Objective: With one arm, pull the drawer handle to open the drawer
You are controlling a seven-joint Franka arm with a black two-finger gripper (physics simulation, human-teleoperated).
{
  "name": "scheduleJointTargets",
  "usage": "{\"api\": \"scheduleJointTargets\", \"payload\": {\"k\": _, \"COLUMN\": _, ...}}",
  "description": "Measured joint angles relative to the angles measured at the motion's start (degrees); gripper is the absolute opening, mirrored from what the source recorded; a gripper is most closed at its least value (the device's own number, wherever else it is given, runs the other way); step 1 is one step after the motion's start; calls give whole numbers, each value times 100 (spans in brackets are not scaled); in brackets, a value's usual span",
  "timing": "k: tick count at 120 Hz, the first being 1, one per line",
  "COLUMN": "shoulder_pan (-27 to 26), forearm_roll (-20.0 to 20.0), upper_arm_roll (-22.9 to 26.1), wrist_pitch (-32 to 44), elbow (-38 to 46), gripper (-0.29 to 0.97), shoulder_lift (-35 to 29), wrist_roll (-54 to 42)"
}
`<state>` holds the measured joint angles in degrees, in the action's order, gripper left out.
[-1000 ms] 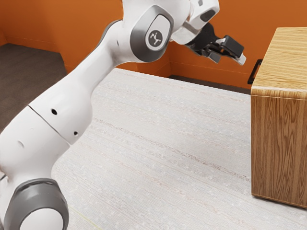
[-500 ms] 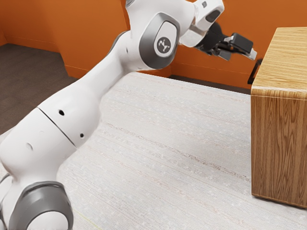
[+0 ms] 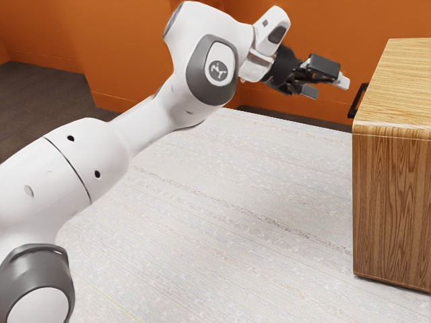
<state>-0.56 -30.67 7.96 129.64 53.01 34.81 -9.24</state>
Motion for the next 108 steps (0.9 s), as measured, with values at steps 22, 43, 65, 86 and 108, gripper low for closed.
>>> {"api": "scheduleJointTargets", "payload": {"k": 22, "shoulder_pan": -61, "forearm_roll": -142, "upper_arm_roll": 53, "wrist_pitch": 94, "elbow": 75, "gripper": 68, "shoulder_lift": -13, "wrist_roll": -154}}
{"api": "scheduleJointTargets", "payload": {"k": 43, "shoulder_pan": -74, "forearm_roll": -178, "upper_arm_roll": 66, "wrist_pitch": 150, "elbow": 133, "gripper": 68, "shoulder_lift": 18, "wrist_roll": -263}}
{"api": "scheduleJointTargets", "payload": {"k": 65, "shoulder_pan": -56, "forearm_roll": -225, "upper_arm_roll": 99, "wrist_pitch": 182, "elbow": 132, "gripper": 68, "shoulder_lift": 71, "wrist_roll": -349}}
{"api": "scheduleJointTargets", "payload": {"k": 86, "shoulder_pan": 5, "forearm_roll": -240, "upper_arm_roll": 265, "wrist_pitch": 213, "elbow": 37, "gripper": 68, "shoulder_lift": 212, "wrist_roll": -410}}
{"api": "scheduleJointTargets", "payload": {"k": 108, "shoulder_pan": -9, "forearm_roll": -235, "upper_arm_roll": 223, "wrist_pitch": 258, "elbow": 122, "gripper": 68, "shoulder_lift": 177, "wrist_roll": -458}}
